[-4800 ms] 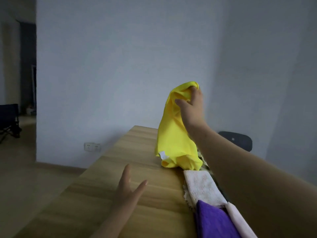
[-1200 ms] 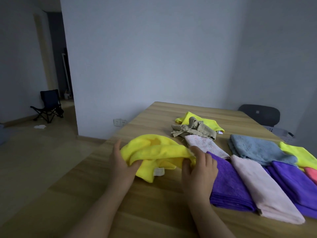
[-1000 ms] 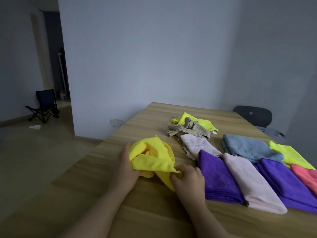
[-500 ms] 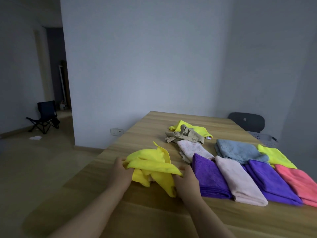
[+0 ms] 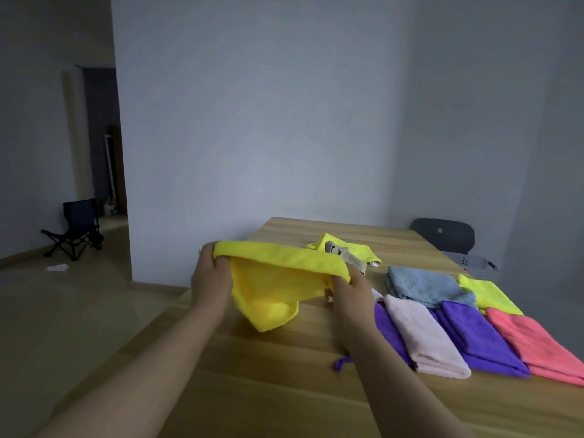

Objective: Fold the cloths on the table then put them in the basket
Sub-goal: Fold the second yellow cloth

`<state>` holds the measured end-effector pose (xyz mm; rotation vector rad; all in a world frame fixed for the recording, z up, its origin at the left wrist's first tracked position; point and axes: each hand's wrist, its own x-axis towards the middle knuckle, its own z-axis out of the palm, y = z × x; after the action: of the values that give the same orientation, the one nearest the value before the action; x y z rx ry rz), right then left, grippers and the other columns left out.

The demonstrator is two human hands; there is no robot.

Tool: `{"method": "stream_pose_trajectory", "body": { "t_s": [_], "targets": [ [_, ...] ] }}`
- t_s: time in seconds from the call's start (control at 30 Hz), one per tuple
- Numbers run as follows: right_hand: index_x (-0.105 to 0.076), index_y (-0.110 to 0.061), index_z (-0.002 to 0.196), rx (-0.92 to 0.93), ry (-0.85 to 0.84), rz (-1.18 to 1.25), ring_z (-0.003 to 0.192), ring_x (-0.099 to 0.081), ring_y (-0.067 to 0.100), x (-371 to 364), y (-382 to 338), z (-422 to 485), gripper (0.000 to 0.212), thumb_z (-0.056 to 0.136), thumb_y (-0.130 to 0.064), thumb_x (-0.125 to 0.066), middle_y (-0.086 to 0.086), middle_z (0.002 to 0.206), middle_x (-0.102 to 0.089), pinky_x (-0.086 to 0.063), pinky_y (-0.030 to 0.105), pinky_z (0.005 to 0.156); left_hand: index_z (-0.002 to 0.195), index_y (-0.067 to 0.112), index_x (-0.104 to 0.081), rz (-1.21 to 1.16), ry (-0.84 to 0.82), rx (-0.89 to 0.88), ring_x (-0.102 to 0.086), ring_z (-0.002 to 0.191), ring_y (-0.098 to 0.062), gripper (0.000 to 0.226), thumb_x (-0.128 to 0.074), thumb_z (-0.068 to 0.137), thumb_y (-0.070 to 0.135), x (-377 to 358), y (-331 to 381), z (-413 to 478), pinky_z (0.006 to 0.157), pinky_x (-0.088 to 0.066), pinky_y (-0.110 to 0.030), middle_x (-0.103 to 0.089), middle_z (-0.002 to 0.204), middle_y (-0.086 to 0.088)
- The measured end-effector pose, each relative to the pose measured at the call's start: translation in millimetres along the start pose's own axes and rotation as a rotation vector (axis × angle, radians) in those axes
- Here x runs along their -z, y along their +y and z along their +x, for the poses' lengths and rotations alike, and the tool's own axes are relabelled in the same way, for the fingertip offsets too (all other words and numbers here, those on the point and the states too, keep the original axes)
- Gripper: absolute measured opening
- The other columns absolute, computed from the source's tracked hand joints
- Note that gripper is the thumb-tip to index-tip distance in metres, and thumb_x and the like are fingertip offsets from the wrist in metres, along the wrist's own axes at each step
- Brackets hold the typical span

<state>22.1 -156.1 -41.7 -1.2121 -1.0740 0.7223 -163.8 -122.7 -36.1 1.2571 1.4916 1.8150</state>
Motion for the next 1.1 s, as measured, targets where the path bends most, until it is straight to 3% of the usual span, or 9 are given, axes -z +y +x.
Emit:
{"method": "stream_pose_trajectory", "body": {
  "t_s": [0.1,0.2,0.3,0.4,0.47,0.6,0.73,0.97,1.1],
  "targets": [
    [-0.067,-0.019,0.097,0.193,0.055,-0.225,0.102,-0.052,0.026,9,4,-5,0.028,0.076,-0.025,-0.051,0.008,0.109,-0.061,-0.038,0.031,0.078,0.118,0.019,-0.058,0.365,-0.032,-0.167,-0.044,0.113,-0.031,0.034,-0.040,0.089,0.025,16,-9,-5,0.094,-0.038,-0.038,-0.048,0.120,-0.014],
    [-0.062,-0.020,0.116,0.095,-0.113,-0.524,0.123,-0.039,0.025,13,19,-12,0.041,0.079,-0.035,-0.057,0.001,0.133,-0.048,-0.033,0.038,0.100,0.103,0.030,-0.064,0.768,-0.166,-0.108,-0.030,0.125,-0.027,0.022,-0.055,0.082,0.031,30,-29,-14,0.102,-0.026,-0.035,-0.035,0.131,-0.004],
    [-0.064,-0.022,0.107,-0.093,-0.452,-0.420,0.113,-0.052,0.021,13,30,-19,0.031,0.086,-0.042,-0.054,0.001,0.112,-0.065,-0.034,0.041,0.099,0.074,0.031,-0.070,0.789,-0.409,-0.079,-0.028,0.132,-0.018,0.028,-0.051,0.070,0.051,40,-43,-20,0.104,-0.019,-0.032,-0.039,0.133,0.010],
    [-0.066,-0.017,0.095,-0.254,-0.582,-0.464,0.076,-0.065,0.010,8,35,-26,0.050,0.087,-0.061,-0.043,0.003,0.069,-0.071,-0.036,0.033,0.080,0.061,0.023,-0.069,0.837,-0.630,0.053,-0.053,0.103,-0.017,0.056,-0.039,0.082,0.067,42,-53,-23,0.092,-0.034,-0.031,-0.062,0.099,0.007],
    [-0.063,-0.015,0.091,-0.214,-0.534,-0.645,0.058,-0.064,0.010,3,45,-25,0.048,0.090,-0.058,-0.043,0.000,0.059,-0.066,-0.050,0.033,0.076,0.070,0.027,-0.062,0.983,-0.657,0.030,-0.056,0.089,-0.016,0.051,-0.034,0.090,0.064,41,-61,-24,0.073,-0.038,-0.027,-0.060,0.087,0.004],
    [-0.058,-0.017,0.101,-0.091,-0.438,-0.882,0.071,-0.063,0.013,-3,52,-21,0.029,0.092,-0.042,-0.047,-0.002,0.080,-0.063,-0.056,0.032,0.073,0.113,0.029,-0.056,1.237,-0.622,-0.162,-0.053,0.112,-0.022,0.039,-0.030,0.095,0.052,36,-62,-19,0.090,-0.039,-0.034,-0.060,0.119,-0.001],
    [-0.059,-0.019,0.094,0.094,-0.253,-1.008,0.075,-0.058,0.015,-9,48,-17,0.022,0.091,-0.036,-0.045,-0.002,0.085,-0.061,-0.048,0.028,0.064,0.109,0.020,-0.060,1.341,-0.519,-0.238,-0.057,0.105,-0.023,0.035,-0.038,0.093,0.043,26,-61,-10,0.077,-0.042,-0.031,-0.062,0.116,-0.004],
    [-0.034,-0.024,0.141,0.025,-0.596,-0.909,0.121,-0.048,0.025,-37,69,-4,0.051,0.094,-0.042,-0.045,0.006,0.137,-0.049,-0.043,0.034,0.096,0.149,0.029,-0.010,1.217,-0.875,-0.237,-0.008,0.145,-0.021,0.060,-0.029,0.097,0.050,11,-100,-21,0.116,-0.015,-0.039,-0.009,0.158,0.004],
    [-0.038,-0.020,0.137,-0.034,-0.529,-1.033,0.116,-0.052,0.028,-29,67,8,0.052,0.093,-0.049,-0.040,0.008,0.130,-0.054,-0.043,0.042,0.098,0.145,0.027,-0.026,1.258,-0.883,-0.122,-0.020,0.142,-0.024,0.061,-0.034,0.092,0.058,22,-97,-6,0.112,-0.026,-0.038,-0.022,0.155,0.004]
  ]
}}
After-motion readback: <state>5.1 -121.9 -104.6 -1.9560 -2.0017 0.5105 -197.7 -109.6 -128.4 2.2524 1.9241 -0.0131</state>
